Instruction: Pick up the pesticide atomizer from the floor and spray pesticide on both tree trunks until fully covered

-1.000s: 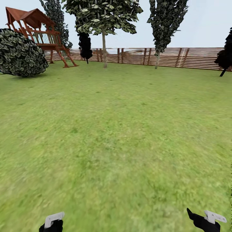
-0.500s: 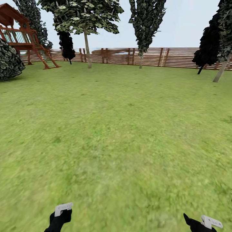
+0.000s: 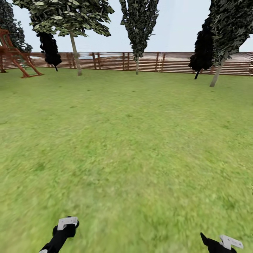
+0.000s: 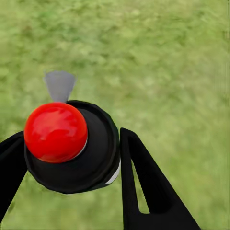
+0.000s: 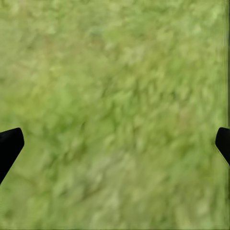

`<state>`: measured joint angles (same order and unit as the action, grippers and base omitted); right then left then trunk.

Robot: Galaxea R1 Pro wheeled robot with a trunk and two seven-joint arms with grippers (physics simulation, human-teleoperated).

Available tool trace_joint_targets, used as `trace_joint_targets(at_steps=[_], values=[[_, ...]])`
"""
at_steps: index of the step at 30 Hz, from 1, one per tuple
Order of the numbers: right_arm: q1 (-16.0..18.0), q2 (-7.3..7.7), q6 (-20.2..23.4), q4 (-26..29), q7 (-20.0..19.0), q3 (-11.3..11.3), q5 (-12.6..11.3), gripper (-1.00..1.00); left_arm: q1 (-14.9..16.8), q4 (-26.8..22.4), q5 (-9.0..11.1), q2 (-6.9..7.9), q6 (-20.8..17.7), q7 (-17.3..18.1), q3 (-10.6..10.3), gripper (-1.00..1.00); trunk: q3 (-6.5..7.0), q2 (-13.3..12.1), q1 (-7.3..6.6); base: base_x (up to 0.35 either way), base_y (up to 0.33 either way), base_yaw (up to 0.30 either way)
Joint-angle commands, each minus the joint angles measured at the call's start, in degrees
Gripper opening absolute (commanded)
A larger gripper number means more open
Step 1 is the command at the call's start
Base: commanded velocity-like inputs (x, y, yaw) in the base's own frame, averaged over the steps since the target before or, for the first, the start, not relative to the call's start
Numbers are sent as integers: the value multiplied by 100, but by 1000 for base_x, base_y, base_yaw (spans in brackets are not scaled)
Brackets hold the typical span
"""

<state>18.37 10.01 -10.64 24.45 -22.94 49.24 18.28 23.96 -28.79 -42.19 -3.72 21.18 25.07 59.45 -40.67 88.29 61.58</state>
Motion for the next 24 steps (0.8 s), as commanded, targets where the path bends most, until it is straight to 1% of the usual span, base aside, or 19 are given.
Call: trace_joint_targets(at_steps=[1, 5, 8, 24], values=[[0, 0, 0, -5, 0, -3, 0, 100, -3, -55, -10, -3, 2, -3, -5, -100, 0, 0, 0, 339, 0, -234], [0, -6, 5, -24, -24, -16, 7, 100, -6, -108, -8, -13, 0, -2, -4, -100, 0, 0, 0, 339, 0, -55], [0, -8, 2, -20, -34, -20, 4, 100, -6, -109, -8, -14, 2, -2, -4, -100, 0, 0, 0, 339, 48, 119], [0, -8, 0, -21, -35, -20, 8, 100, -6, -109, -2, -23, 17, -2, 5, -100, 0, 0, 0, 335, 120, 271]])
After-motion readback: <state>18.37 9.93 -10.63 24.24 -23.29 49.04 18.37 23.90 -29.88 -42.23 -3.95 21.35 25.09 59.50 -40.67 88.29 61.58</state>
